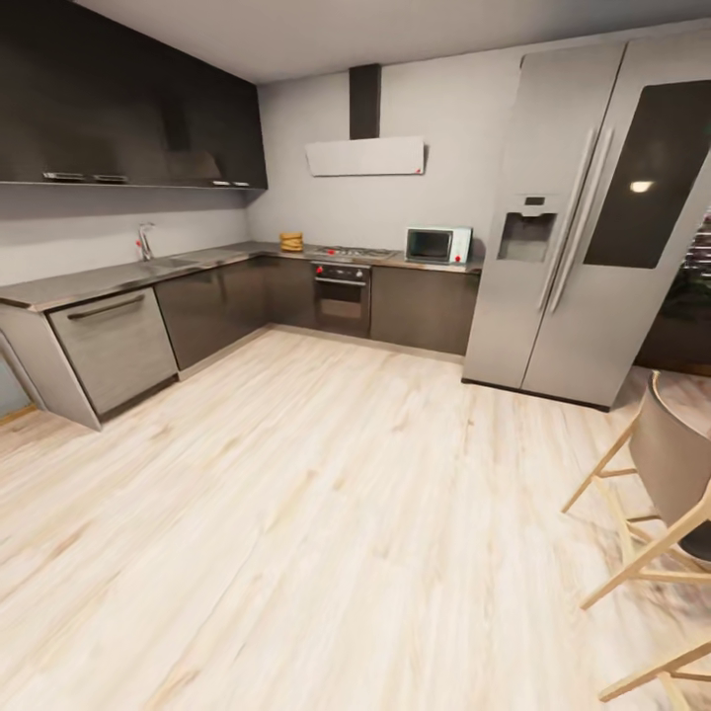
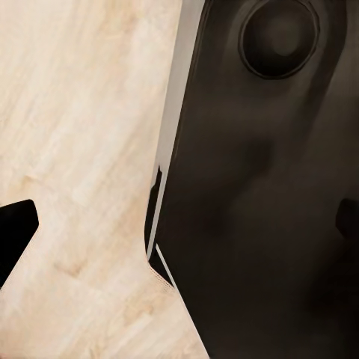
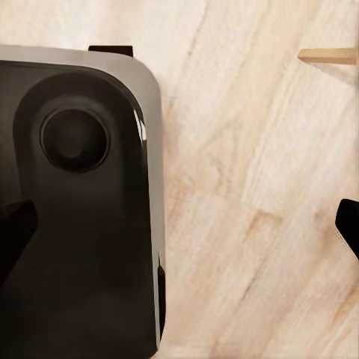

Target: In the kitchen, take the popcorn bag from the countertop, put it into the microwave, and heat it until the popcorn is cooked so the cooked popcorn ends up inside the bag.

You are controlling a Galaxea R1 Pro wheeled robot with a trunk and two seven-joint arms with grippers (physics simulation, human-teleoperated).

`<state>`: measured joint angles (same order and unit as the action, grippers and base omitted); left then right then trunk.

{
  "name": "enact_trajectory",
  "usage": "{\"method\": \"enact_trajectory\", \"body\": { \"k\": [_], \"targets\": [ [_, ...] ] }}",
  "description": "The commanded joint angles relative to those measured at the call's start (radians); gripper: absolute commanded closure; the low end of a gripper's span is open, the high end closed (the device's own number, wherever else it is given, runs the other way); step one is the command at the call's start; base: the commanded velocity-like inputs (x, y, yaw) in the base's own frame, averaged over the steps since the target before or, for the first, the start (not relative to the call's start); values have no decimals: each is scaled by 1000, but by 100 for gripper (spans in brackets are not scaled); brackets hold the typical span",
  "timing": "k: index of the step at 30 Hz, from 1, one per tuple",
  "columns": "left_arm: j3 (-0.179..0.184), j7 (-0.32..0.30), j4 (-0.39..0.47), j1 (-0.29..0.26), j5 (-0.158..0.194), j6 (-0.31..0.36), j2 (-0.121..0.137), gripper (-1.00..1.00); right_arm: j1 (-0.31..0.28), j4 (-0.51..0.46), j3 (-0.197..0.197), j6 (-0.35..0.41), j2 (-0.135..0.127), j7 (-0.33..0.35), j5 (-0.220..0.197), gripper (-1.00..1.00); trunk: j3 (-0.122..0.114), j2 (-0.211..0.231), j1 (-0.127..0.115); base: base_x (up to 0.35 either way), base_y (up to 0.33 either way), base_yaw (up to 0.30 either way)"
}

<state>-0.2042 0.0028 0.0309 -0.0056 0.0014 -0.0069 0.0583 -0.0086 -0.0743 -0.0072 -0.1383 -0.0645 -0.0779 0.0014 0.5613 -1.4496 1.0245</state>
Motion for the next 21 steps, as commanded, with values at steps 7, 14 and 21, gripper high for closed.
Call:
{"method": "enact_trajectory", "body": {
  "k": [7, 14, 21],
  "targets": [
    [-4, 0, 0, 0, 0, -1, 0, -100, -1, 1, -1, -4, 1, -2, 0, -100, 1, 0, 1, 339, 49, -1],
    [-4, 0, 0, 0, 0, -1, 0, -100, -1, 1, -1, -4, 2, -2, 0, -100, 1, 0, 1, 339, 82, 0],
    [-4, 0, 0, 0, 0, -1, 0, -100, -1, 1, -1, -4, 2, -2, 0, -100, 1, 0, 1, 339, 82, -75]
  ]
}}
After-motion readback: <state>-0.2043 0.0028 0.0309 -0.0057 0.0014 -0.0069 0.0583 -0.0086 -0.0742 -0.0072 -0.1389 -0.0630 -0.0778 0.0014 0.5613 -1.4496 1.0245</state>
